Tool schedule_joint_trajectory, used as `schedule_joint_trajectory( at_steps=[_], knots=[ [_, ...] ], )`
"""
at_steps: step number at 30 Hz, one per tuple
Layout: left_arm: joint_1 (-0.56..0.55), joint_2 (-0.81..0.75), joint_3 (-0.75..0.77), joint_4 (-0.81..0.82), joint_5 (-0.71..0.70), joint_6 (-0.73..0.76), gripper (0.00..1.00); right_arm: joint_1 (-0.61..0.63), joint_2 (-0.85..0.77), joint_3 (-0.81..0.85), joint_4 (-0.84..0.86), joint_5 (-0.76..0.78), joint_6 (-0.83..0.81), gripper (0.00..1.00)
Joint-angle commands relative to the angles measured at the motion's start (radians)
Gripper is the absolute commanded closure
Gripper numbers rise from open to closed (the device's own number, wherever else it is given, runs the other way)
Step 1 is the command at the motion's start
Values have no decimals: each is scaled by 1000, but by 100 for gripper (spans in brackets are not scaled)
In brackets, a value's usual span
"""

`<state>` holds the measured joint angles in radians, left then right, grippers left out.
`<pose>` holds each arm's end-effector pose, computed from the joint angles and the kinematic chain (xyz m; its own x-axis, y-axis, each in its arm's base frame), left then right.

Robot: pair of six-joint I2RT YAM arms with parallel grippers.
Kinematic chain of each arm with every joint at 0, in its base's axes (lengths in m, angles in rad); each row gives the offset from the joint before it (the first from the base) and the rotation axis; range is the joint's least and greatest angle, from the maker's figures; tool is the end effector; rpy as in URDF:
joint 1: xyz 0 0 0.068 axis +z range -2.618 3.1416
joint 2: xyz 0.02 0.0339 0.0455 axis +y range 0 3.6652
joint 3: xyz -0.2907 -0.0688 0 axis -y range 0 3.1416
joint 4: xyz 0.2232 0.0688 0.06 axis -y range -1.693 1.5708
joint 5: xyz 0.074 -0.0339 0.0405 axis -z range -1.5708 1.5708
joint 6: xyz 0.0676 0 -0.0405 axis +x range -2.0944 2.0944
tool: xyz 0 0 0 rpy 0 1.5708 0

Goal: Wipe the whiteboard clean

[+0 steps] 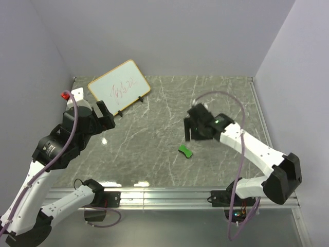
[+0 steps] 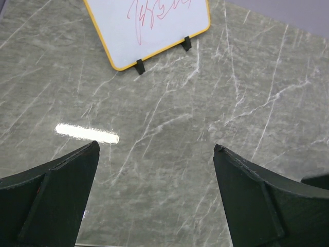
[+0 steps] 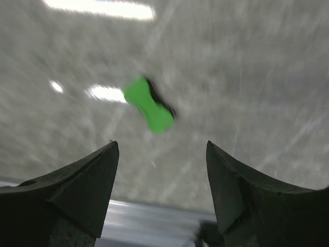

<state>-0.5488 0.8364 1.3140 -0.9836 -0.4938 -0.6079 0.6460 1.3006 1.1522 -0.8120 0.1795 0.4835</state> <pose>0.1128 -0.0314 0.4204 -0.3998 -0.3450 -0.8492 -0.1495 0.9386 -0.3110 0.2089 0.1424 0.3049 -0.8167 -0.0429 -0.5755 -0.1479 0.9795 0.1369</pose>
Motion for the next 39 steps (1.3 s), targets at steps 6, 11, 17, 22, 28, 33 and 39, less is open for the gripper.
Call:
schedule_joint_trajectory(
  at_steps=[6,11,17,22,28,33,39],
  knots=[
    [-3,-11,-18,17,12,16,1,70,29,-158,-23,3,26,23],
    [-3,-22,-19,-6,20,5,1,144,140,-134,74,-15,-25,23],
    [-3,-17,5,-36,15,2,1,172,298,-86,122,8,-48,23],
    [-3,-19,31,-73,1,8,1,169,411,9,131,43,-72,24],
    [-3,-20,57,-105,-19,10,1,169,500,66,128,64,-91,27],
    [-2,-19,71,-128,-43,8,1,170,442,-37,166,37,-62,27],
    [-3,-10,51,-116,-31,-13,1,169,263,-123,226,-25,-101,23]
  ],
)
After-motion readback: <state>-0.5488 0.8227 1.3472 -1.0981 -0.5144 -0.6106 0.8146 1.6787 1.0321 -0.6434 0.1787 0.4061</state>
